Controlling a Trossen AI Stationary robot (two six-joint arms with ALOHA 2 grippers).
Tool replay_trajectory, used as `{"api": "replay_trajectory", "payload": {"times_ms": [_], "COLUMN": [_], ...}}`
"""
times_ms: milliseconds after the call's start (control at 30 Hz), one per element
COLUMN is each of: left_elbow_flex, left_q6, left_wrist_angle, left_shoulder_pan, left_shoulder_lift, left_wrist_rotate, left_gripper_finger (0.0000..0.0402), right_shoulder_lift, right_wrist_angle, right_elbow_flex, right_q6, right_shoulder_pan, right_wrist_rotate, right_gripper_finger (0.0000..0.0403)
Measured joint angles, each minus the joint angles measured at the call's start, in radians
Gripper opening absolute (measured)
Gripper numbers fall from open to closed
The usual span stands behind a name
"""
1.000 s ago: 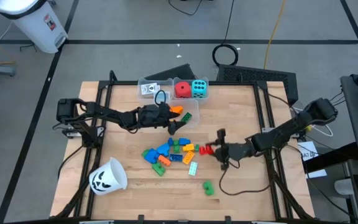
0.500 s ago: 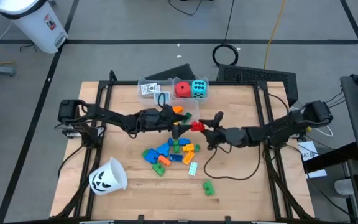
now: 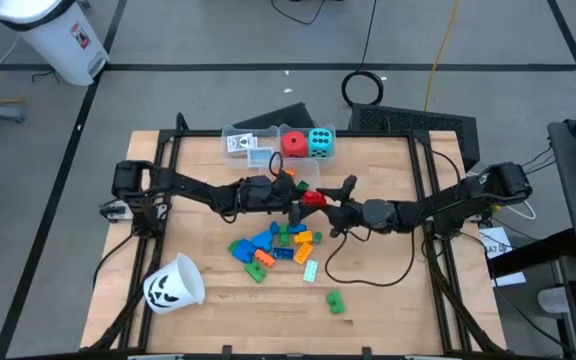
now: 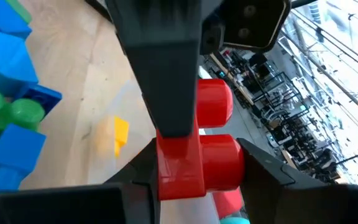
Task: Pick & Place Toys
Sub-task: Put the red game piece into the bottom transparent bin
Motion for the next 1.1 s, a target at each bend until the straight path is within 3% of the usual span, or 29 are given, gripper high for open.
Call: {"api": "replay_trajectory", "payload": {"times_ms": [267,400,500,700,833,1100], "left_elbow_flex": [0.013,0.013,0.012,0.012,0.009,-0.078], "left_q6": [0.008,0.028,0.065,0.182,0.203,0.200], "left_wrist_angle": [0.000,-0.005,-0.053,-0.297,-0.416,-0.350], "left_shoulder_pan": [0.022,0.042,0.073,0.128,0.152,0.157], "left_shoulder_lift": [0.005,0.002,-0.039,-0.171,-0.183,-0.154], "left_wrist_rotate": [0.021,0.079,0.109,0.040,-0.002,-0.037], "left_gripper_finger": [0.0140,0.0140,0.0140,0.0140,0.0140,0.0140], "right_shoulder_lift": [0.000,0.000,-0.020,-0.165,-0.270,-0.341], "right_wrist_angle": [-0.009,-0.014,-0.033,-0.200,-0.321,-0.415], "right_elbow_flex": [0.000,0.000,0.000,0.000,0.000,0.000], "right_q6": [0.002,0.109,0.249,0.424,0.508,0.557], "right_shoulder_pan": [0.000,0.007,0.017,0.041,0.043,0.043], "right_wrist_rotate": [0.001,0.016,0.087,0.104,0.104,0.101], "right_gripper_finger": [0.0133,0.0166,0.0198,0.0240,0.0242,0.0223]}}
